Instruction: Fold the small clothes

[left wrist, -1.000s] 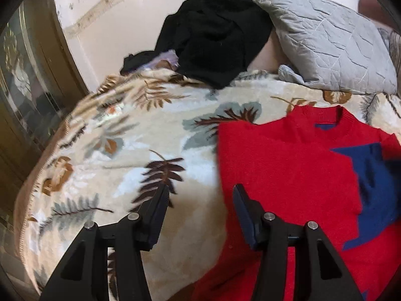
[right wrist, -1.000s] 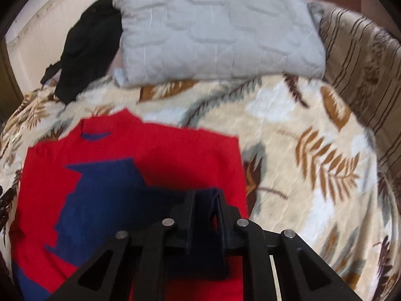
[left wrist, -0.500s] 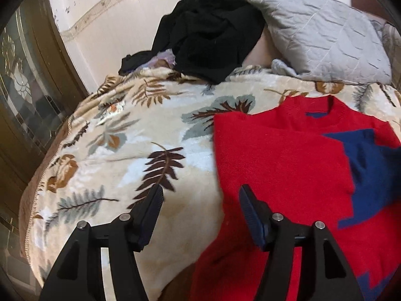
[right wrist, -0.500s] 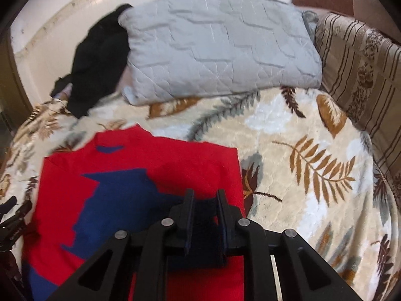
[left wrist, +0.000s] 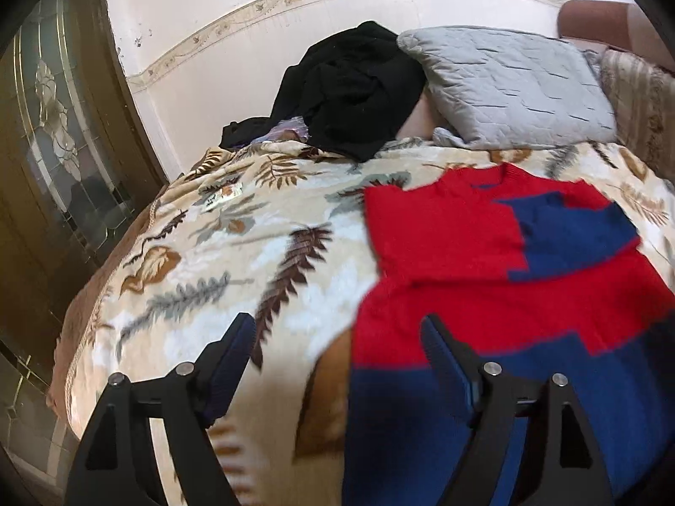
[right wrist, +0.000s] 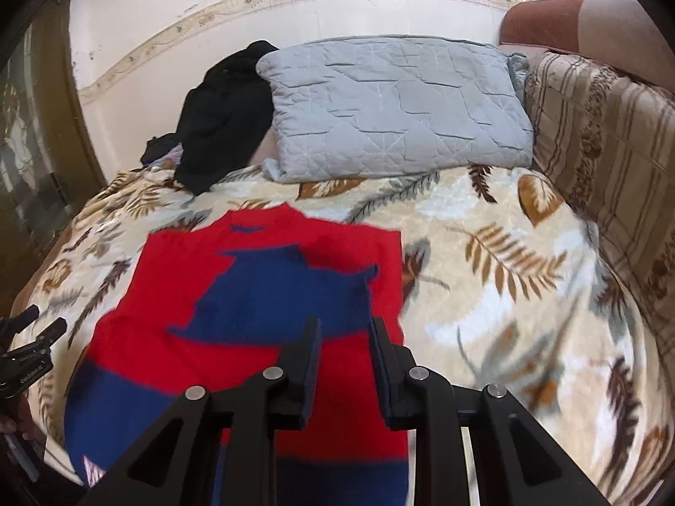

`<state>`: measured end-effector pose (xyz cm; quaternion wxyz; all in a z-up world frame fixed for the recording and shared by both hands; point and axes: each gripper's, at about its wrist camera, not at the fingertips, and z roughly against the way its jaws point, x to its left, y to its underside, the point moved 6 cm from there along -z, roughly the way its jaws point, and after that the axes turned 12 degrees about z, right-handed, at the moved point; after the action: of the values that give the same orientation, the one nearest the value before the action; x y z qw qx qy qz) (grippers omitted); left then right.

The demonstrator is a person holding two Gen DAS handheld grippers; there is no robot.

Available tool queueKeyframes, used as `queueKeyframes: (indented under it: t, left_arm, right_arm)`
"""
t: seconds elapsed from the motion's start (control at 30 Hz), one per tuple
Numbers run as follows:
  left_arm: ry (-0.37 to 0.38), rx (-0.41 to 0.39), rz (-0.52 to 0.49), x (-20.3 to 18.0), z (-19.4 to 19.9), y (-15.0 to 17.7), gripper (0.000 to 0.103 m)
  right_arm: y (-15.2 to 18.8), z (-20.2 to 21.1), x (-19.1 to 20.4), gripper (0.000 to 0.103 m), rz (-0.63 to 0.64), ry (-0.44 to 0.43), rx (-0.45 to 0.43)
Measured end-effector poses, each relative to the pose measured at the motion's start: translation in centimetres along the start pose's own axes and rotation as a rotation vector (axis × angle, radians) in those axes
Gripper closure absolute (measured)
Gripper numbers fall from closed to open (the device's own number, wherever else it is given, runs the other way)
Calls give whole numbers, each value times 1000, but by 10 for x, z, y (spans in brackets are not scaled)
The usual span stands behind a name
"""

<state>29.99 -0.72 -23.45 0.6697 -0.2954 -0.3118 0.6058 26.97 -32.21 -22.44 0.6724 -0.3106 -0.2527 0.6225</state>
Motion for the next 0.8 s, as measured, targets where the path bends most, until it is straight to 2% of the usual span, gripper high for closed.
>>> queueKeyframes:
  t: [0.13,0.3,0.47,0.63,0.73,0.8]
  left_arm:
    - [6,2,2,8,20,29,22]
    - [-3,14,27,8,35,46,22]
    - [11,-37,19,1,58,49,22]
    - [54,-23,5,-8,69,55,22]
    - [62,-26,-1,-12,71,42,22]
    - [48,-65,3,-12,79,27,22]
  right_arm:
    - [38,25,2,76,-5,-48,17]
    - [76,42,5,76,25,-25,47]
    - [88,57,15,76,50,-12,32]
    - [94,68,22,76,61,-19,18]
    - [90,72,24,76,50,-34,9]
    - [81,78,22,76,42,-32,-14]
